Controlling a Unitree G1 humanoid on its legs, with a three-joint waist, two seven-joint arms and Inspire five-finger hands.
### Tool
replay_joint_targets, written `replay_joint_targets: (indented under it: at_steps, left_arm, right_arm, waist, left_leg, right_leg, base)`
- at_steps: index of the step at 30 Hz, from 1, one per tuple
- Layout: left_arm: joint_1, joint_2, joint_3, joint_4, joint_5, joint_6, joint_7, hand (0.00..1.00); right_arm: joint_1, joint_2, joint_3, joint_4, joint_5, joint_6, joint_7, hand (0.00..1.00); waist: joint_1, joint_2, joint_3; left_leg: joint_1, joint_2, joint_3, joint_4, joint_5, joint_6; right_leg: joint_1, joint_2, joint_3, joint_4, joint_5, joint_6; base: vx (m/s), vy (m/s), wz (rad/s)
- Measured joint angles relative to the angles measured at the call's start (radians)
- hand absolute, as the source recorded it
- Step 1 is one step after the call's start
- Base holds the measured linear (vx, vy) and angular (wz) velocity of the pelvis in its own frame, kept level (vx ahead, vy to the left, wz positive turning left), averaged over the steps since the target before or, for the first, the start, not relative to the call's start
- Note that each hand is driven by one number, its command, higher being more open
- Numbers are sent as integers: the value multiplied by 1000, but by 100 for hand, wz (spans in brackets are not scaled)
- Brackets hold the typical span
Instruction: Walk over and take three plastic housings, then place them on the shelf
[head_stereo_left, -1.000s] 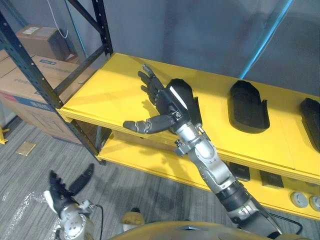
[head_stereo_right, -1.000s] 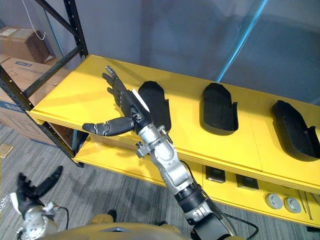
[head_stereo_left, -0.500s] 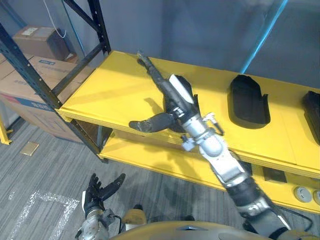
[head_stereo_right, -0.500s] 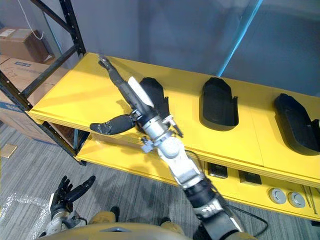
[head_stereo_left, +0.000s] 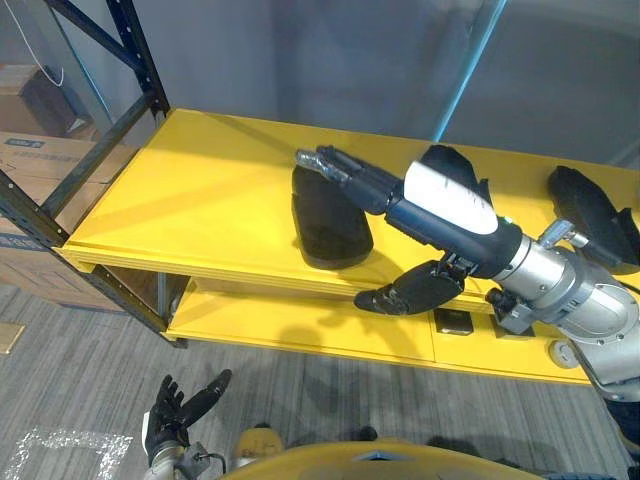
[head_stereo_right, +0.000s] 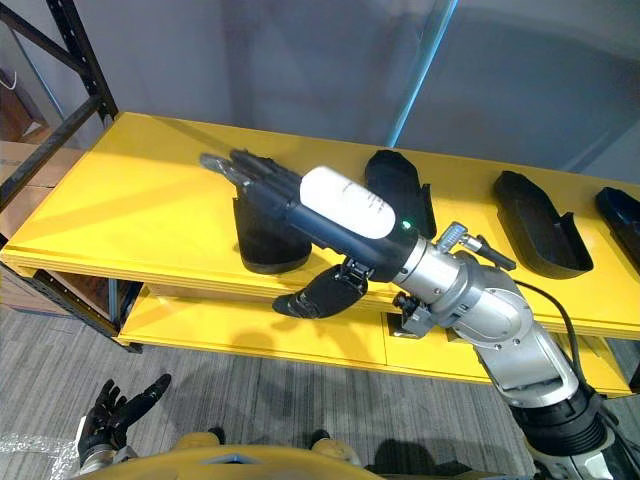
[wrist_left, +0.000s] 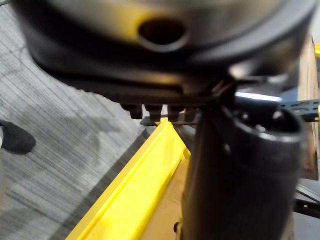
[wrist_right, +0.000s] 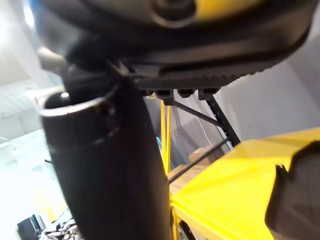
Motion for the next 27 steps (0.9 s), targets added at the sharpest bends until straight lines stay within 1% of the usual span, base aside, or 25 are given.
replay_joint_targets:
  at_steps: [1, 5, 6, 9, 10, 14, 15, 17, 18, 21, 22, 23, 27]
  left_arm:
    - [0, 4, 0, 5, 0, 0, -4, 100]
    - [-1, 7, -1, 7, -4, 0, -15, 100]
    - [-3, 9, -1, 7, -4, 0, -16, 100]
    - [-4, 9, -5, 7, -3, 0, -15, 100]
    - [-4, 9, -7, 7, -3, 0, -13, 100]
    - [-4, 10, -13, 7, -4, 0, -8, 100]
    - [-4, 10, -12, 7, -4, 0, -9, 100]
    - [-4, 10, -13, 7, -4, 1, -9, 100]
    - [-5, 9, -13, 7, -4, 1, -10, 100]
    - [-8, 9, -12, 7, -4, 1, -14, 100]
    - [-9, 9, -12, 7, -5, 1, -14, 100]
    - [-9, 7, -13, 6, -28, 1, -16, 100]
    - [-9, 2, -13, 4, -35, 3, -16, 100]
  right_arm:
    - [12, 0, 0, 2, 2, 20, 14, 100]
    - [29, 17, 23, 39, -1, 53, 32, 100]
    - [29, 30, 39, 54, -21, 64, 31, 100]
    - [30, 72, 72, 91, -65, 85, 20, 100]
    - [30, 98, 86, 99, -114, 108, 3, 100]
    - [29, 135, 116, 133, -186, 149, -27, 100]
    - [29, 138, 119, 139, -203, 150, -30, 100]
    - [29, 159, 131, 162, -248, 170, -32, 100]
    - [29, 164, 135, 168, -258, 175, -33, 100]
    - [28, 169, 167, 206, -302, 224, -33, 100]
    - [27, 169, 172, 212, -317, 232, -33, 100]
    - [27, 169, 183, 235, -333, 252, -33, 100]
    - [27, 169, 191, 255, -334, 261, -33, 100]
  waist:
    - [-1, -2, 0]
    - [-2, -3, 1]
    - [-2, -3, 1]
    - [-1, -2, 2]
    - [-1, 0, 4]
    - [3, 4, 8]
    - [3, 4, 10]
    - [3, 10, 15]
    - [3, 12, 16]
    - [5, 21, 24]
    - [6, 22, 26]
    - [7, 24, 28]
    - [7, 28, 32]
  left_leg:
    - [2, 1, 12, -5, 0, 0]
    - [3, -1, 21, -8, 3, 0]
    - [3, -1, 21, -8, 6, -5]
    - [2, -1, 20, -9, 7, -4]
    - [2, -1, 19, -9, 10, -1]
    - [1, -2, 17, -10, 9, 0]
    - [1, -2, 16, -10, 9, 1]
    - [0, -2, 13, -10, 9, 0]
    - [0, -2, 12, -10, 9, 0]
    - [-1, -3, 9, -10, 9, -1]
    - [-1, -4, 8, -10, 9, -1]
    - [-2, -6, 7, -10, 9, -1]
    - [-3, -13, 5, -10, 9, 0]
  right_leg:
    - [0, -1, -1, 2, -2, 3]
    - [-1, -2, -1, 3, -5, 7]
    - [-1, -2, -2, 2, -5, 7]
    - [-1, -2, -4, 2, -5, 7]
    - [-1, -2, -5, 2, -5, 7]
    - [0, -3, -7, 3, -5, 8]
    - [0, -3, -8, 3, -5, 8]
    - [0, -3, -11, 5, -5, 8]
    - [0, -4, -15, 6, -5, 8]
    - [0, -5, -18, 10, -6, 10]
    - [0, -6, -18, 10, -6, 10]
    - [0, -8, -19, 10, -8, 13]
    - [0, -15, -22, 10, -9, 14]
  base:
    - [0, 1, 4]
    - [3, -3, 2]
    - [0, 0, 0]
    - [0, 0, 0]
    - [0, 0, 0]
    - [0, 0, 0]
    - [0, 0, 0]
    - [-6, -2, 2]
    - [-14, -3, 5]
    - [-11, -1, 2]
    - [0, 0, 0]
    - [0, 0, 0]
    - [0, 0, 0]
